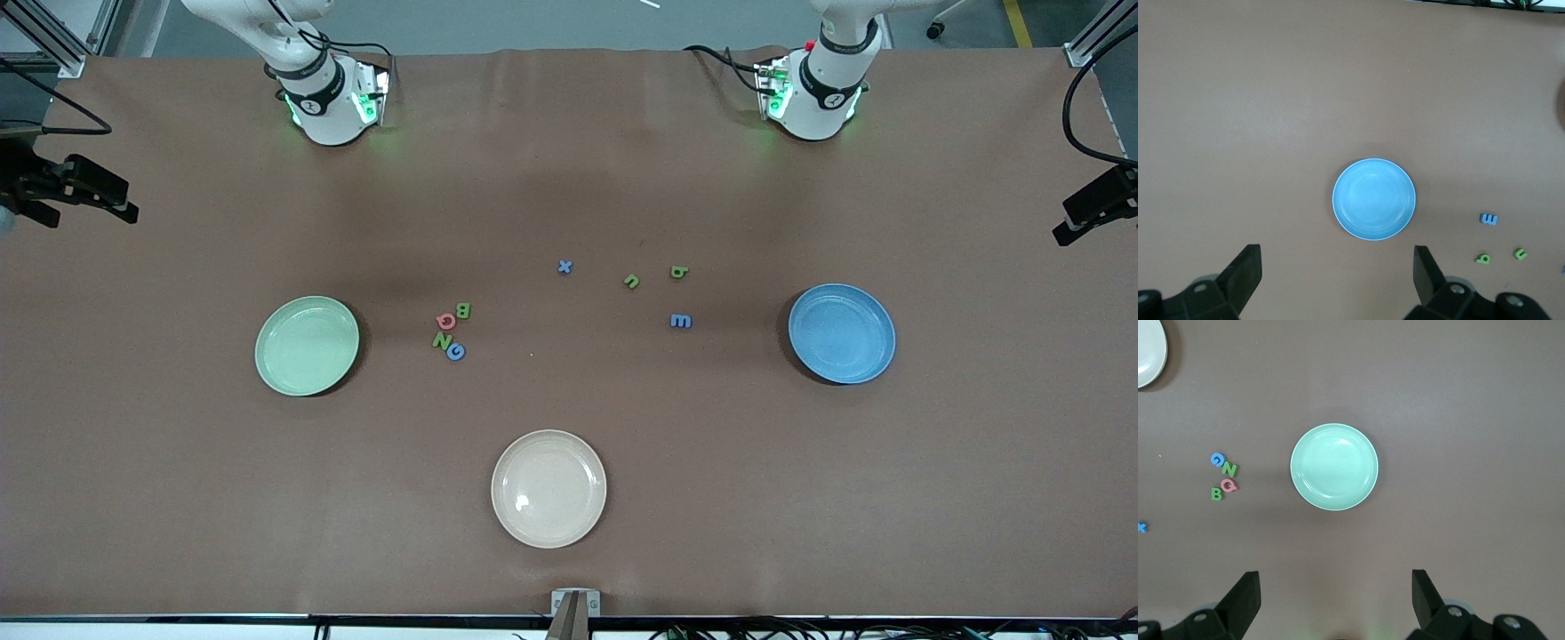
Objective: Sort upper and lower case letters into plates
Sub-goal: 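Move both grippers out from rest toward the scattered foam letters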
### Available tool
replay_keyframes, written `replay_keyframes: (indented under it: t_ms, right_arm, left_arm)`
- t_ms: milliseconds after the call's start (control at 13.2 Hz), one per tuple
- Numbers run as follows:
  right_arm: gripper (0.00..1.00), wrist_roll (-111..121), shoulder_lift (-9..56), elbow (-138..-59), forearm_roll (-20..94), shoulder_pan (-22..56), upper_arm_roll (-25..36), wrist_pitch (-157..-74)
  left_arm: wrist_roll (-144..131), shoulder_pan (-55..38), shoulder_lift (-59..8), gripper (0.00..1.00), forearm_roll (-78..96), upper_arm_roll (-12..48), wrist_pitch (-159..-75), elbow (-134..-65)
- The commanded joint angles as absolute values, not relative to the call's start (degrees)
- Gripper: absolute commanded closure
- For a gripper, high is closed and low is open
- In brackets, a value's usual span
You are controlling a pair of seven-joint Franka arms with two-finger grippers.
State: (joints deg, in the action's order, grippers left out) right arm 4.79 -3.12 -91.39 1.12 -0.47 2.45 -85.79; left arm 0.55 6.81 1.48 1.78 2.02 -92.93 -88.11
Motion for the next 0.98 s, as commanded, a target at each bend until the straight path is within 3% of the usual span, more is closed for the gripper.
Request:
replay_keyframes:
  t_ms: [0, 379, 530, 909]
  right_arm:
    - [0.0, 4.7, -5.1, -93.4, 2.0, -0.9, 2.5, -87.0]
    - [0.0, 4.7, -5.0, -93.4, 2.1, -0.9, 2.5, -86.8]
    - [0.0, 4.7, -5.0, -93.4, 2.5, -0.9, 2.5, -86.4]
    - [0.0, 4.7, -4.7, -93.0, 3.1, -0.8, 2.5, -86.0]
  left_arm:
    - [1.1, 6.9, 2.0, 0.0, 2.1, 2.0, -91.4, -87.5]
    - [-0.9, 6.5, 2.0, 0.0, 2.1, 3.8, -89.5, -88.1]
    - [-4.8, 6.4, 0.5, 0.0, 2.1, 8.4, -85.2, -88.3]
    - [-23.0, 6.2, -4.3, 0.0, 2.2, 25.9, -88.9, -92.6]
